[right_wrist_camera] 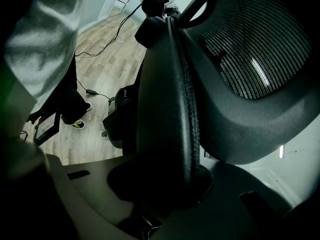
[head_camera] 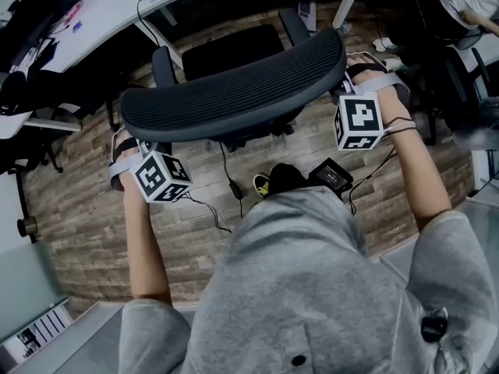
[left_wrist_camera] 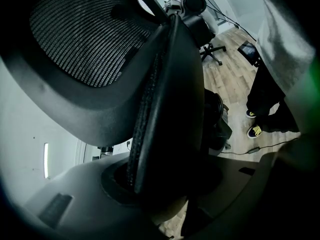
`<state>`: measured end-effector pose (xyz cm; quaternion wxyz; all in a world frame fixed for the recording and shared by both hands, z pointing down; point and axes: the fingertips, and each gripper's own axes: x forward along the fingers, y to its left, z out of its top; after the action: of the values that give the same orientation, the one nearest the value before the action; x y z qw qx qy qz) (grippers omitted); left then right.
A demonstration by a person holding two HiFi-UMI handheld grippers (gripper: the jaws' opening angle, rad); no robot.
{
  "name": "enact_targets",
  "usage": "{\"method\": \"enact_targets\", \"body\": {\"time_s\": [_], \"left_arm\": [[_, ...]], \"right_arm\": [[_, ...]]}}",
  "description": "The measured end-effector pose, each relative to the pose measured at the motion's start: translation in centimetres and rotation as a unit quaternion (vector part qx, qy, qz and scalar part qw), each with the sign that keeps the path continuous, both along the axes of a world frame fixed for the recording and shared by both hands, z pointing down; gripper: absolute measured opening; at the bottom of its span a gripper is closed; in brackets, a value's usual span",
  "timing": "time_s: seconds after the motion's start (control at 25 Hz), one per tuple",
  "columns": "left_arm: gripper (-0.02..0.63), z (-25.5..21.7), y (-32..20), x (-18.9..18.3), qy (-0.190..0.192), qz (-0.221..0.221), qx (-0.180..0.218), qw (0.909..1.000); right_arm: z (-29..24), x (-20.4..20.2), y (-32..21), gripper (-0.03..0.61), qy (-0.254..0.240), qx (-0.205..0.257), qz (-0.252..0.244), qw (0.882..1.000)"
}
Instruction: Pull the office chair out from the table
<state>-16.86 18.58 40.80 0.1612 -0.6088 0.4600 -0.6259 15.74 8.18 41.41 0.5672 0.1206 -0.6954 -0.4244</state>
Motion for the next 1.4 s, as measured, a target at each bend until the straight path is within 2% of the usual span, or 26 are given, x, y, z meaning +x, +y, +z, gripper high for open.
{"method": "enact_targets", "body": {"time_s": [0.6,1.2,1.32,1.4], "left_arm": [[0.207,0.0,1.4,0.5,-0.004,0.004,-0.005,1.0000],[0.207,0.0,5.7,2.6,-0.001,-0.002,-0.006,1.0000],[0.222,0.2,6.2,2.9,0.005,-0.006,0.003,1.0000],[0.243,0.3,6.8,3.2,0.008,-0.008,0.012,0.9999]], "right_arm": [[-0.1,0.4,1.3,0.097,0.001,0.002,-0.003,1.000],[-0.3,2.3,5.3,0.101,0.001,0.004,-0.010,1.000],[-0.2,2.5,5.9,0.118,-0.015,0.013,-0.014,1.000],[-0.3,2.5,6.4,0.142,-0.043,0.023,-0.019,0.999]]}}
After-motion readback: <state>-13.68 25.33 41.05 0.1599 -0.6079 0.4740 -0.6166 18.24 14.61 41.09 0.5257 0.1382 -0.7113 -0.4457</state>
